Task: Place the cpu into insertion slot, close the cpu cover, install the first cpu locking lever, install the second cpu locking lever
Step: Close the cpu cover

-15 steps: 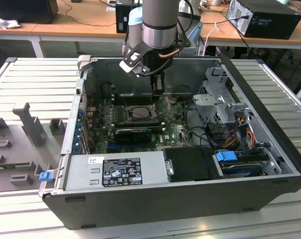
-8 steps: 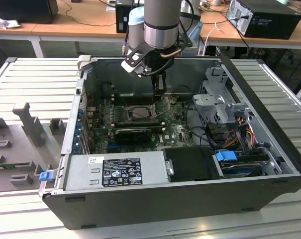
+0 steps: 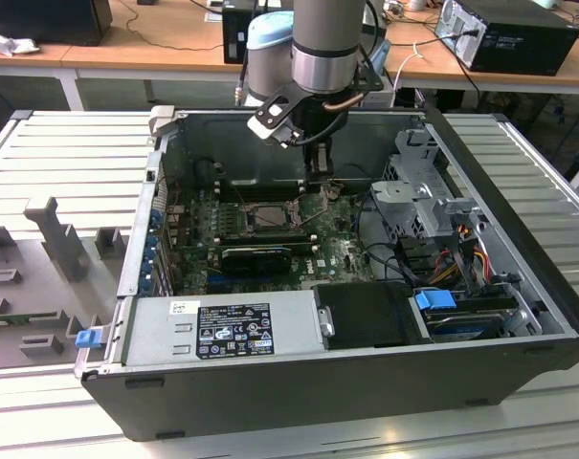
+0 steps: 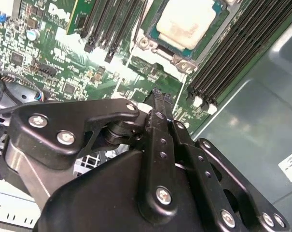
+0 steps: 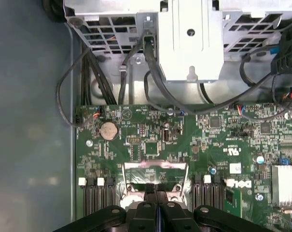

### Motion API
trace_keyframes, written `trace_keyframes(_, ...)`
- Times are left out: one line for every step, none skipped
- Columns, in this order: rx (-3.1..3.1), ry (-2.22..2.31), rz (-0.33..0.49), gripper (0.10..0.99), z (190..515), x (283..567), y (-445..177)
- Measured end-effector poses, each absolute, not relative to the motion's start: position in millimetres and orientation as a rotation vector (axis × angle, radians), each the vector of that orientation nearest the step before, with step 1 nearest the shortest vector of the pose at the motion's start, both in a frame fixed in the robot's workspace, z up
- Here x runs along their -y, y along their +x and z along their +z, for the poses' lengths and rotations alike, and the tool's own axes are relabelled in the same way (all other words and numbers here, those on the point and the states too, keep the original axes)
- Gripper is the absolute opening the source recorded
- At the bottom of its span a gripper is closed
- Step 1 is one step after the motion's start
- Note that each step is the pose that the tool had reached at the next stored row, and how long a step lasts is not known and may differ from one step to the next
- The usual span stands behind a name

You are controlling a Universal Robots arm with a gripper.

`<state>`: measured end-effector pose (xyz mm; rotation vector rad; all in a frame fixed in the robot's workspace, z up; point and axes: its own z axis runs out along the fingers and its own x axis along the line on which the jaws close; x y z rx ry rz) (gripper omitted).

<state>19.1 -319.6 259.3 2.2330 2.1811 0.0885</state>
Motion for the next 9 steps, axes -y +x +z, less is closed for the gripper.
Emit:
trace_keyframes(-2.181,2.233,0.088,0.106,259,320,20)
trace_keyframes(-2.181,2.233,0.088,0.106,259,320,21)
trace_keyframes(-2.181,2.233,0.088,0.106,259,320,23)
trace_keyframes(-2.181,2.233,0.088,0.106,259,320,25)
trace_keyframes(-2.181,2.233,0.088,0.106,259,320,27)
trace_keyframes(-2.181,2.233,0.088,0.106,259,320,29)
trace_keyframes(-2.181,2.234,0.088,0.106,259,320,31)
trace_keyframes(-2.182,2.234,0.087,0.106,259,320,32)
trace_keyframes(-2.182,2.234,0.087,0.106,259,320,34)
